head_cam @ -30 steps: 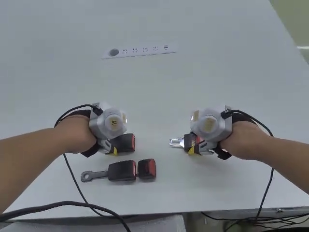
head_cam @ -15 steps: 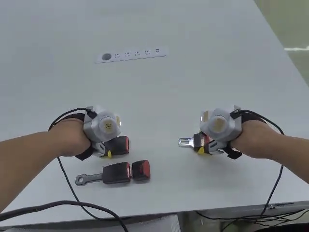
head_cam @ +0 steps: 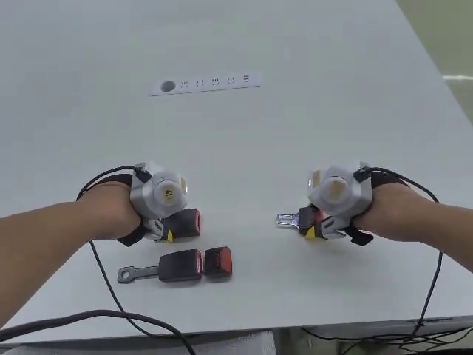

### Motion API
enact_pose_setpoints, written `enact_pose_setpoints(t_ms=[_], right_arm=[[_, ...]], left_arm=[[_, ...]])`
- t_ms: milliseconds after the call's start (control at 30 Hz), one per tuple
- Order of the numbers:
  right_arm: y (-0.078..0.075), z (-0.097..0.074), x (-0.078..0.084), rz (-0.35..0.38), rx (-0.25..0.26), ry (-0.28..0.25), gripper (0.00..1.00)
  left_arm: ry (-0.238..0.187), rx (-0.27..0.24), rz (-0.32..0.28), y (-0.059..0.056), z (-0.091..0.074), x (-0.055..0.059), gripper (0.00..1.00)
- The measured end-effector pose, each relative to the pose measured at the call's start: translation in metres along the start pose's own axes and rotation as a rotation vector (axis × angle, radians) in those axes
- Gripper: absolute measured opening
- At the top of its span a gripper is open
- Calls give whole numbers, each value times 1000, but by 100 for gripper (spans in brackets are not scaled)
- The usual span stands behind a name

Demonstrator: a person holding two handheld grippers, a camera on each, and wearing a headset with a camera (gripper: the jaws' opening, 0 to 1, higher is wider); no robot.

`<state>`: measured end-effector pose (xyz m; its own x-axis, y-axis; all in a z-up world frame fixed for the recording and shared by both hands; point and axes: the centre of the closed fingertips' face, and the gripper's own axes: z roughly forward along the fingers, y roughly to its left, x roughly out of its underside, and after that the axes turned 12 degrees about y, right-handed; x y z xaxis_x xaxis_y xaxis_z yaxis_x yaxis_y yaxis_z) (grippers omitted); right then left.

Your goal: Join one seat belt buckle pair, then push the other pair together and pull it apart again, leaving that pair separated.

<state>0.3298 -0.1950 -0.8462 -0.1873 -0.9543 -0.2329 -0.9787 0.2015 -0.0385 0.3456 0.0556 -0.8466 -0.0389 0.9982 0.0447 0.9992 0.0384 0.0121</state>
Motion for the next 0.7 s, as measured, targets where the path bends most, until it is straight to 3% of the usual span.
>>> enact_pose_setpoints(t_ms=[400, 600, 700], right_arm=[[1, -3, 0, -31, 35, 5, 37], [-3, -21, -3, 14, 68, -39, 43], [-3, -40, -11, 87, 97, -120, 44]], left_arm=[[-19, -10, -25, 1, -1, 1, 34], [-48, -31, -56, -5, -7, 5, 43], [-101, -56, -154, -2, -19, 7, 47]])
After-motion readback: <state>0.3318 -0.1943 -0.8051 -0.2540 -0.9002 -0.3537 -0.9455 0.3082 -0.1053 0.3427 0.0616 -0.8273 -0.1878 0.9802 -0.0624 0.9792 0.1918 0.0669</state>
